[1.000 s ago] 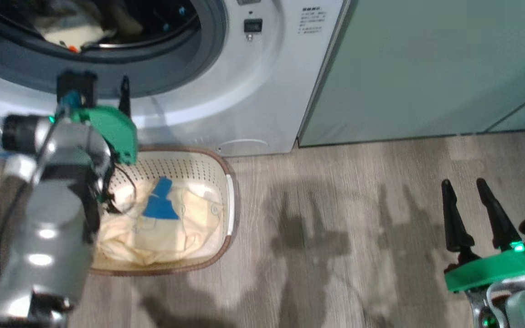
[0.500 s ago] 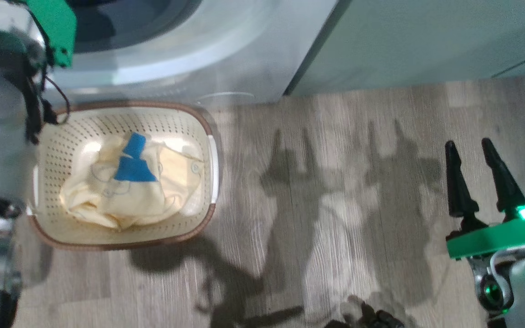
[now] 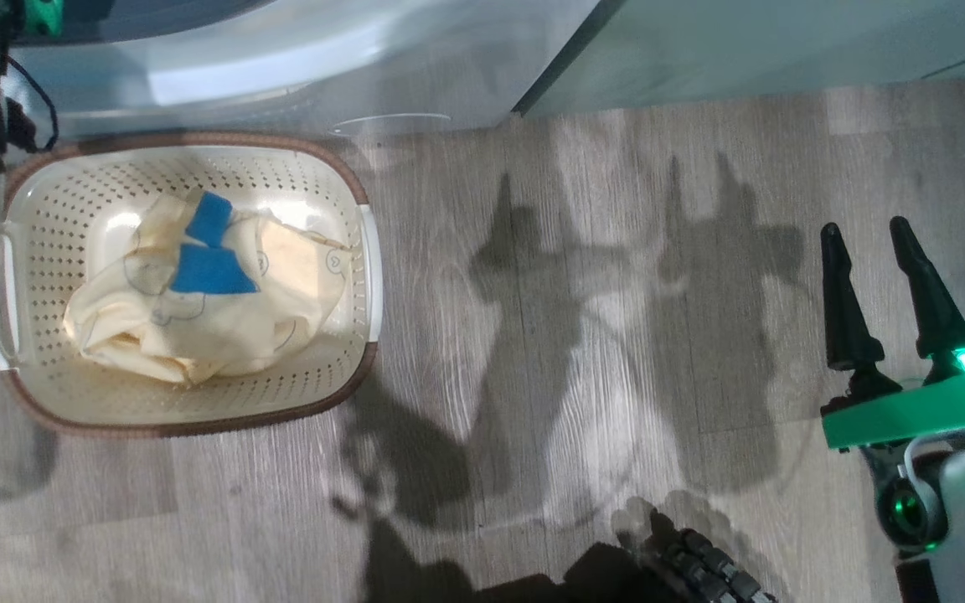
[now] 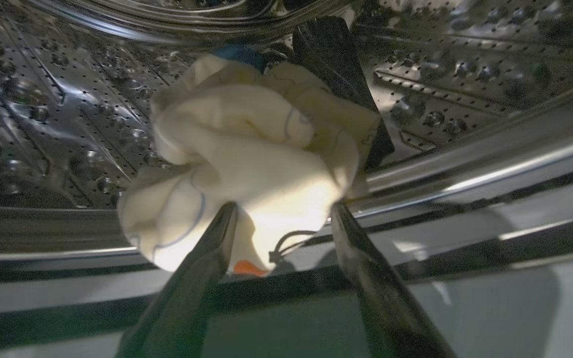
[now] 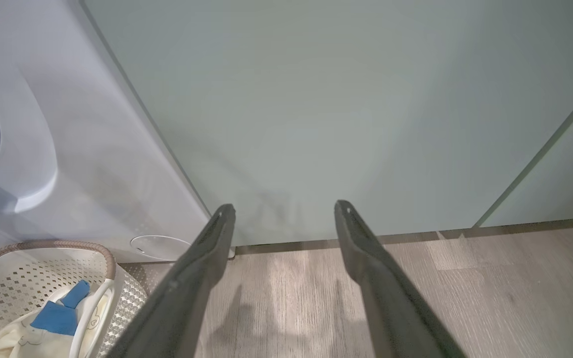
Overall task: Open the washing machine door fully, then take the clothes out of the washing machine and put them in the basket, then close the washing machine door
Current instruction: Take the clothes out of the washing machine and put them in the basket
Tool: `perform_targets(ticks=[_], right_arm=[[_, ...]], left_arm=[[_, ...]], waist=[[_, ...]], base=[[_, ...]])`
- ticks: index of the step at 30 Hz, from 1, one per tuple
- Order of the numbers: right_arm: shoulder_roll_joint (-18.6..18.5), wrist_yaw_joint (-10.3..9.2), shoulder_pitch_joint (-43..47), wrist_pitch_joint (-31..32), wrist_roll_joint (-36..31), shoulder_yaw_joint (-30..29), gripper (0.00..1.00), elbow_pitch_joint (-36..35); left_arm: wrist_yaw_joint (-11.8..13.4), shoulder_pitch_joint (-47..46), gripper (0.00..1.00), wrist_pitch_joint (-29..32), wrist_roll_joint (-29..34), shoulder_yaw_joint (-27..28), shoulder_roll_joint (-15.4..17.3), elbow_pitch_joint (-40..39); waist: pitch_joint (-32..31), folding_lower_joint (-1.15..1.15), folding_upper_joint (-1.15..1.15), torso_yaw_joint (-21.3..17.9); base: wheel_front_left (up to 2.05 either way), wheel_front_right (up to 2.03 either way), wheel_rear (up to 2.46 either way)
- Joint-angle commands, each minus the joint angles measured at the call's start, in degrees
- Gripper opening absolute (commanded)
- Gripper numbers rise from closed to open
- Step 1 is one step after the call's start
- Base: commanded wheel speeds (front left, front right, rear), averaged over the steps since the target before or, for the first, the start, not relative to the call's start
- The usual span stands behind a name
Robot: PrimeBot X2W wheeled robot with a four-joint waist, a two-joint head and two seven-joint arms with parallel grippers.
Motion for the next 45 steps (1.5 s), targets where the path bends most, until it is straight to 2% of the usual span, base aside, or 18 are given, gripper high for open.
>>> perform_targets(ticks=[1,9,11,13,14,24,29,38,45], right_arm=[[-0.1,0.2,-0.8,-0.5,0.6,0.9,1.0,-1.7],[0.0,0.2,-1.4,-0.5,0.8,1.0,1.0,-1.7],[0.0,0.2,-1.5,-0.5,0.9,1.1,1.0,-1.7],[0.0,0.2,-1.5,-0.5,0.9,1.1,1.0,-1.7],[0.0,0.2,-1.5,-0.5,0.9,1.1,1.0,-1.7],[0.1,0.2,-1.2,-0.5,0.8,0.9,1.0,-1.5],[0.1,0.2,-0.8,-0.5,0.9,0.7,1.0,-1.1],[0.2,0.2,0.2,-0.5,1.1,0.7,1.0,-0.5],[0.2,0.2,1.7,-0.5,1.1,1.2,1.0,0.4]], left_arm=[[0.9,-2.6,1.0,0.4,0.4,0.1,3.1,-0.4],[3.0,-4.8,1.0,2.0,2.5,-2.7,3.6,3.6],[3.0,-4.9,0.97,1.8,2.3,-2.8,3.5,3.8],[3.1,-5.1,0.42,1.2,2.0,-2.8,3.0,4.1],[3.2,-5.1,0.02,0.8,1.9,-2.9,2.8,4.2],[3.5,-5.1,0.0,-2.6,0.6,-3.9,0.9,4.7],[2.4,-4.0,0.0,-6.3,-1.9,-2.9,-0.7,4.7],[-5.0,-0.9,0.0,-10.9,-12.1,3.7,-5.1,5.3],[-8.3,5.4,0.0,-15.7,-15.4,4.4,-8.9,5.6]], waist=[[0.4,0.0,0.0,0.0],[1.2,0.0,0.0,0.2],[1.2,0.0,0.0,0.2],[1.2,0.0,0.0,0.4],[1.1,0.0,0.0,0.5],[0.1,0.0,0.0,0.8],[-1.3,0.0,0.0,1.2],[-4.9,0.0,0.0,2.4],[-9.5,0.0,0.0,3.5]], base=[[0.0,0.0,0.0],[0.0,0.0,0.0],[0.0,0.0,0.0],[0.0,0.0,0.0],[0.0,0.0,0.0],[0.0,0.0,0.0],[0.0,0.0,0.0],[0.0,0.0,0.0],[0.0,0.0,0.0]])
